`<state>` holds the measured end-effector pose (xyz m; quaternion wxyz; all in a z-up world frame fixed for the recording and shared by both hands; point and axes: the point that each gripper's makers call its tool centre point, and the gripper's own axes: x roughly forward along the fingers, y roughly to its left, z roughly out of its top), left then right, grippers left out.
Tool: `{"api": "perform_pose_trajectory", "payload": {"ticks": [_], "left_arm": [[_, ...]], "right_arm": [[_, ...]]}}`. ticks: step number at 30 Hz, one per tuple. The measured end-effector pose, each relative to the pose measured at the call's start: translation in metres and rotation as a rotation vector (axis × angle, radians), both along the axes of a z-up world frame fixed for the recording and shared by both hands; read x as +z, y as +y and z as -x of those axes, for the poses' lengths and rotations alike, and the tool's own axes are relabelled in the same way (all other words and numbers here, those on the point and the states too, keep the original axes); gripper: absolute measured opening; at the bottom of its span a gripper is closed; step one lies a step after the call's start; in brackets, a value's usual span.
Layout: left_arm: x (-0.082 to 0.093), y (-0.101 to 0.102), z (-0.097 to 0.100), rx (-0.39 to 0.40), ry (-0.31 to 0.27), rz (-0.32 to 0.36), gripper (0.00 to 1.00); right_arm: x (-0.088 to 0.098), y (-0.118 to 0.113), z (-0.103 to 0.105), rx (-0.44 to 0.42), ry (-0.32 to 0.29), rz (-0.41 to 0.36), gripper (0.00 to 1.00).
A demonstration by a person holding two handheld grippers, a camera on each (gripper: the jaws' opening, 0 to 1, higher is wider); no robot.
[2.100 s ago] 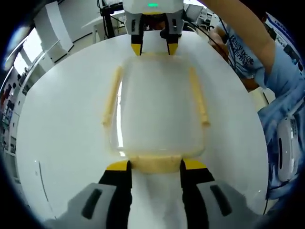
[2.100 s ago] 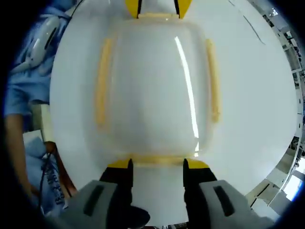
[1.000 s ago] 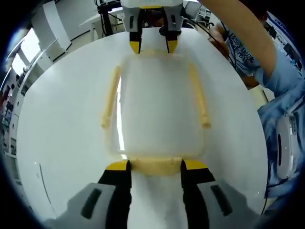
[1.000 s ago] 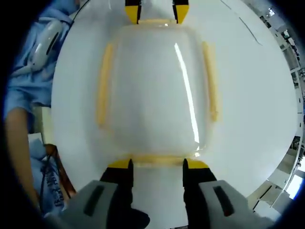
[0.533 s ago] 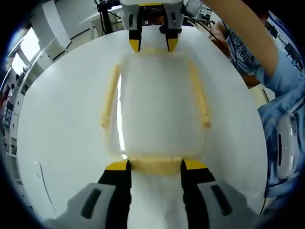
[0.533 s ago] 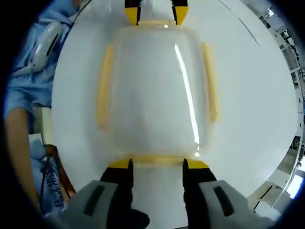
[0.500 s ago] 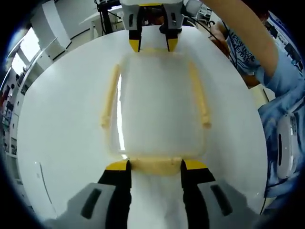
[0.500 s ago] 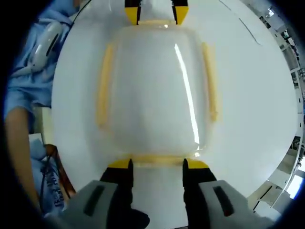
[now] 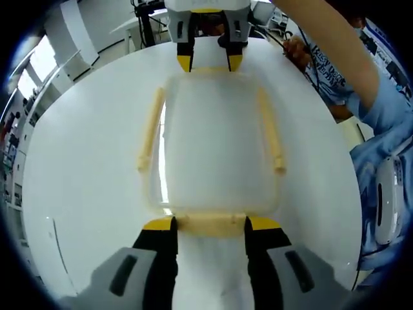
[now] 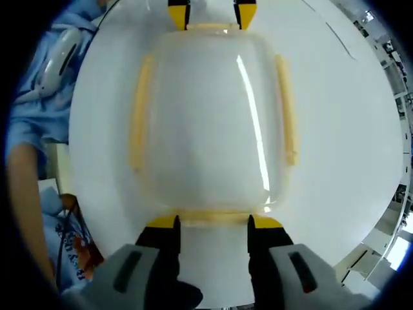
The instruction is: Snap each plastic latch of the storage box into its locked position after aligning the lid with the box until every specified latch is closed and the lid sits flush.
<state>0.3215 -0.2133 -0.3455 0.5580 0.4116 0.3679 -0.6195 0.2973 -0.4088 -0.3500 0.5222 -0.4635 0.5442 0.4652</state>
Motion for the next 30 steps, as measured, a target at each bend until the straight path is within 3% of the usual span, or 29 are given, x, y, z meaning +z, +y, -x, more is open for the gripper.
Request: {"api": "perform_pose_trajectory", "payload": {"ticks": [15,30], "left_arm": [[-0.0007,-0.001,-0.0002,0.008,-0.003,-0.014,0.4],[-0.0006,-0.0006,0.0,0.014,0.004,0.022,0.4]], "right_arm": [[0.0001,-0.0009,-0.0007,-0.008,-0.001,0.009,0.41],[-0.0013,0.001,0.001,-0.006,-0.004,-0.008,0.4]]}}
